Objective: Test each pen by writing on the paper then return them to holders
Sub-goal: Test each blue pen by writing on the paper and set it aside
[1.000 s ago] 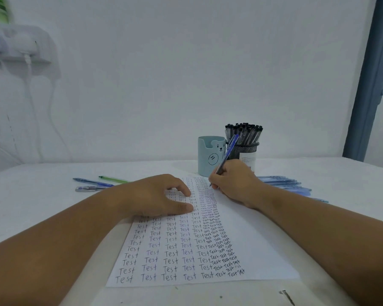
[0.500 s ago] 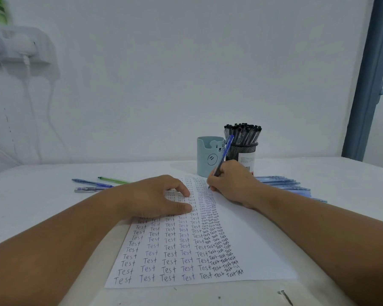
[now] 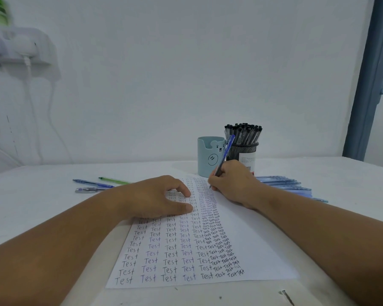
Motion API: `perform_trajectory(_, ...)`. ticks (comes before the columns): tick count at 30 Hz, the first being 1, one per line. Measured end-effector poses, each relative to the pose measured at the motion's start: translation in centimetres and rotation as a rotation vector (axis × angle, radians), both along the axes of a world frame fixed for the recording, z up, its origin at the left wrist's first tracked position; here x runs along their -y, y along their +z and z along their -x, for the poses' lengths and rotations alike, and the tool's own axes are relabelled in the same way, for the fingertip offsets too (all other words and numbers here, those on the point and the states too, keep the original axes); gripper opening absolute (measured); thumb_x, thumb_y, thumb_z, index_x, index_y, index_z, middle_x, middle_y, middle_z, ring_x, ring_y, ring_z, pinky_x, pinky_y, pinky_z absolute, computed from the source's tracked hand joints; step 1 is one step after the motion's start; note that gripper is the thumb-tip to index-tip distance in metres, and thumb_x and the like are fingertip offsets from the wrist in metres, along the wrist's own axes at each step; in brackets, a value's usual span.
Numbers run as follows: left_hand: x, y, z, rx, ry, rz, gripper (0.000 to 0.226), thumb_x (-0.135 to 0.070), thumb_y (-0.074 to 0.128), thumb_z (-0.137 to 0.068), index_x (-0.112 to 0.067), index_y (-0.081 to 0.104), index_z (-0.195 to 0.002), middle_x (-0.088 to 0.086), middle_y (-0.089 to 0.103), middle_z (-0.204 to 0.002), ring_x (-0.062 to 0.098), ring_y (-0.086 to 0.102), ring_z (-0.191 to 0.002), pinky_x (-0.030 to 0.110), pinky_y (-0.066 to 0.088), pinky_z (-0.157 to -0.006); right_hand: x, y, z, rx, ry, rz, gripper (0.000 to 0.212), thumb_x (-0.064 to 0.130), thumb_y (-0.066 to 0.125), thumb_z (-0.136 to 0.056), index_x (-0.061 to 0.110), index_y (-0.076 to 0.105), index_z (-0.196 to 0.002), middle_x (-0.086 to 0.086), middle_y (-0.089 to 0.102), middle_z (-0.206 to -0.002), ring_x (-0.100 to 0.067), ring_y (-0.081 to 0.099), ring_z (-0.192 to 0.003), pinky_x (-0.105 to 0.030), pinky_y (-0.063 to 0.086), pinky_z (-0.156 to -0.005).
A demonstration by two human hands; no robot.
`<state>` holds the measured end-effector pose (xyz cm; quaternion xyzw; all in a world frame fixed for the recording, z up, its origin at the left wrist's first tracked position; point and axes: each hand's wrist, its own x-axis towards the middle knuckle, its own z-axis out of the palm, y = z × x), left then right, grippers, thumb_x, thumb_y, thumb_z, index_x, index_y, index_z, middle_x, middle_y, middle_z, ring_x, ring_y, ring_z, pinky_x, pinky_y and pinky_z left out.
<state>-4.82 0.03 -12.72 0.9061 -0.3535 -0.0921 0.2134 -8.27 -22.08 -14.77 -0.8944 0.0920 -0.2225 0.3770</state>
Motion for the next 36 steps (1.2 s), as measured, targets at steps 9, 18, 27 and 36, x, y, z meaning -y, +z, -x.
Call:
perform_trajectory(9, 0.02, 0.04, 0.01, 0.009, -0.009, -0.014, 0.042, -0.062, 0.066, -0.083, -0.048, 0.058, -0.121, -0.025, 0.041, -0.134, 0.002, 0.037, -0.13, 0.031, 0.029, -0.115, -0.01, 0.09, 0.06, 0.001, -0.006, 0.036, 0.012, 0.015, 0.064, -0.093, 0.007, 0.07, -0.087, -0.002, 0.074, -0.087, -0.019, 0.069, -0.09, -0.024, 0.052, -0.071)
perform_trajectory(18, -0.01, 0.0, -0.08, 0.007, -0.009, -0.02, 0.041, -0.063, 0.066, -0.082, -0.05, 0.058, -0.12, -0.026, 0.041, -0.134, 0.002, 0.037, -0.129, 0.03, 0.03, -0.114, 0.04, 0.15, 0.04, -0.003, -0.016, 0.061, 0.015, 0.014, 0.061, -0.093, 0.002, 0.07, -0.091, -0.003, 0.074, -0.089, -0.022, 0.07, -0.09, -0.028, 0.055, -0.074)
perform_trajectory(27, -0.04, -0.02, -0.15, -0.004, -0.011, -0.014, 0.04, -0.063, 0.066, -0.083, -0.05, 0.057, -0.12, -0.028, 0.04, -0.127, 0.0, 0.036, -0.126, 0.028, 0.029, -0.111, -0.08, 0.23, 0.21, -0.013, -0.022, 0.068, 0.014, 0.015, 0.062, -0.094, 0.004, 0.07, -0.091, 0.0, 0.074, -0.09, -0.022, 0.07, -0.091, -0.024, 0.054, -0.071)
perform_trajectory(36, -0.04, -0.08, -0.31, -0.01, -0.013, -0.01, 0.041, -0.062, 0.067, -0.083, -0.05, 0.057, -0.121, -0.028, 0.04, -0.127, 0.001, 0.036, -0.127, 0.029, 0.029, -0.113, -0.22, 0.31, 0.47, -0.01, -0.029, 0.088, 0.011, 0.014, 0.06, -0.094, 0.006, 0.067, -0.093, -0.002, 0.067, -0.116, -0.02, 0.061, -0.099, -0.015, 0.042, -0.061)
